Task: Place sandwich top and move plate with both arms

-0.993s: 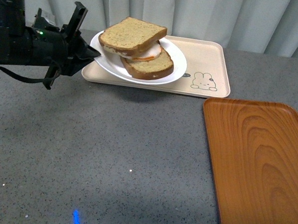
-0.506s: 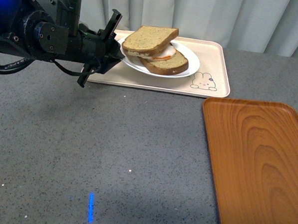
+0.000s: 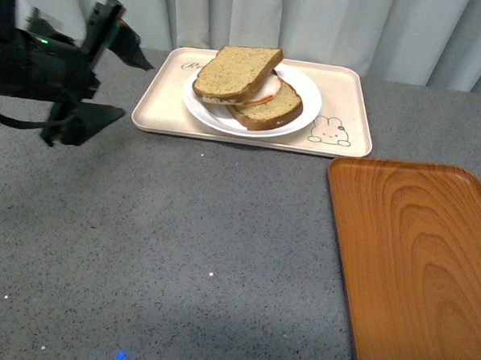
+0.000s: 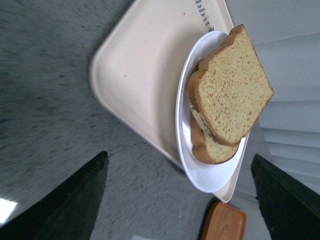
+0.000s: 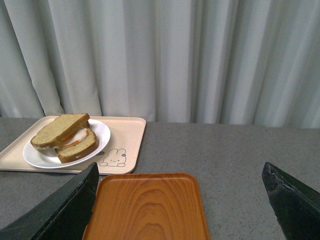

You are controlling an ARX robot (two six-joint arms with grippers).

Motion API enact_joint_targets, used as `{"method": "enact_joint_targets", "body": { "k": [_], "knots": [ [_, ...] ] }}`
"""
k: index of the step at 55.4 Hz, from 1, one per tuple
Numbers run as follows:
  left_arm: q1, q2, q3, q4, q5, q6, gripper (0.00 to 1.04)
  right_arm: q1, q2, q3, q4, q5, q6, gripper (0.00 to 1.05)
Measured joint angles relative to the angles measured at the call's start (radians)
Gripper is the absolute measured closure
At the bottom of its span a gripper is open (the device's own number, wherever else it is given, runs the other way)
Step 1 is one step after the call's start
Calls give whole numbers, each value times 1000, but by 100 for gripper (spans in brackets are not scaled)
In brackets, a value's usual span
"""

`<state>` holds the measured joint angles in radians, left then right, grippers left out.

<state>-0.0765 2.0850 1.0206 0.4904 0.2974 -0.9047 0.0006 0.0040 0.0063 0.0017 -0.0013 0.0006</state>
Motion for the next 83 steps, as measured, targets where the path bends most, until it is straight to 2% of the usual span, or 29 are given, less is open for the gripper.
{"method": "enact_joint_targets", "body": {
  "k": [5,17,19,20,22,25,27,40,43,83],
  "knots": [
    [22,-139,-139,-2,-18,64,5,0,0,0,0,0,0,9],
    [62,-508,-493,31,-97,254,7,0,0,0,0,0,0,9],
    [66,-505,-579,257,-188,384,16,0,0,0,0,0,0,9],
    [69,-496,-632,424,-256,500,22,0,0,0,0,0,0,9],
    [73,-490,-697,592,-289,622,30,0,0,0,0,0,0,9],
    [76,-526,-755,740,-298,746,43,0,2,0,0,1,0,9],
    [76,-578,-777,756,-297,806,51,0,2,0,-1,-1,0,9],
    [76,-814,-864,604,-297,879,89,0,0,0,-1,0,0,9],
    [76,-875,-888,574,-298,882,101,0,0,0,-1,0,0,9],
    [76,-1388,-1003,186,-298,896,101,0,0,0,-1,0,0,9]
  ]
}}
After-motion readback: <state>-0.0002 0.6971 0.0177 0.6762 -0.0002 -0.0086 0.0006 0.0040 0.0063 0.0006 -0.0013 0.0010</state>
